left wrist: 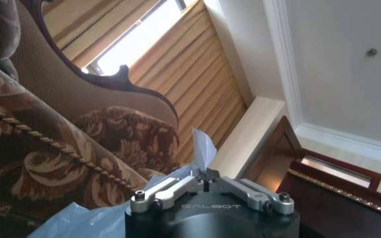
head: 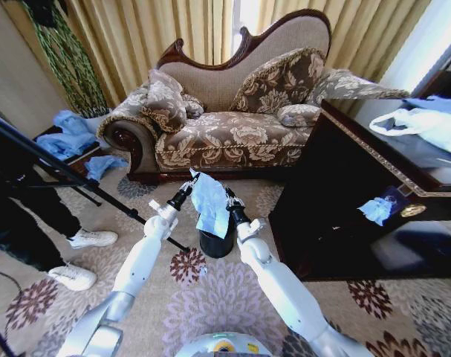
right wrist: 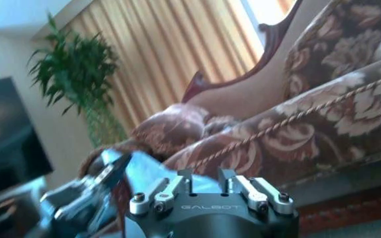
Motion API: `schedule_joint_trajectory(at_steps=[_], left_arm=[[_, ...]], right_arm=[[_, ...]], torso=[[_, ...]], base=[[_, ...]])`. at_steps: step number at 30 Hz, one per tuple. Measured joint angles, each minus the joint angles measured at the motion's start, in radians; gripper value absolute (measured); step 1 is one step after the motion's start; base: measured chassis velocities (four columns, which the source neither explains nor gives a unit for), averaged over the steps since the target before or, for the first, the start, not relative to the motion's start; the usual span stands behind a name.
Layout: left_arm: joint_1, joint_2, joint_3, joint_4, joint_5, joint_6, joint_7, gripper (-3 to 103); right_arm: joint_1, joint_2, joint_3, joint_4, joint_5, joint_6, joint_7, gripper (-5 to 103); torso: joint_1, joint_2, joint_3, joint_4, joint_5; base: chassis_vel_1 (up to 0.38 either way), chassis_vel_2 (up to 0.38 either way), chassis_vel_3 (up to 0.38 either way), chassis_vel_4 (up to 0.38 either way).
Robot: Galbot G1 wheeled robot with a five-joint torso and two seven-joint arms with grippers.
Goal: Place a garbage bag over the trash bin.
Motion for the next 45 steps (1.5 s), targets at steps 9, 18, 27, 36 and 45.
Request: schedule_joint_trajectory(at_steps=[9,18,27,36,45], left_arm=[[0.029,-0.01,-0.007,-0.034,0.018,0.0,-0.005,0],[0.035,-0.004,-0.01,-0.048,0.019,0.002,-0.007,0],[0.046,-0.007,-0.007,-0.06,0.034,0.002,-0.008,0],[0.055,-0.024,0.002,-0.01,0.084,-0.005,-0.008,0],[0.083,-0.004,0.015,0.014,0.142,-0.004,-0.01,0]], right_arm=[[0.045,0.122,-0.028,-0.192,-0.072,0.031,-0.014,60],[0.043,0.09,-0.038,-0.209,-0.068,0.007,-0.033,91],[0.018,0.153,-0.073,-0.342,-0.138,0.046,-0.059,100],[0.023,0.083,-0.027,-0.221,-0.074,0.021,-0.022,100],[0.051,0.008,0.019,-0.132,-0.003,-0.008,-0.005,100]], torso=[[0.0,0.0,0.0,0.0008,0.0003],[0.0,0.0,0.0,0.0001,0.0001],[0.0,0.0,0.0,0.0006,0.0003],[0.0,0.0,0.0,0.0001,0.0001],[0.0,0.0,0.0,0.0002,0.0004]], base=[[0.0,0.0,0.0,0.0],[0.0,0.0,0.0,0.0],[0.0,0.0,0.0,0.0],[0.0,0.0,0.0,0.0],[0.0,0.0,0.0,0.0]])
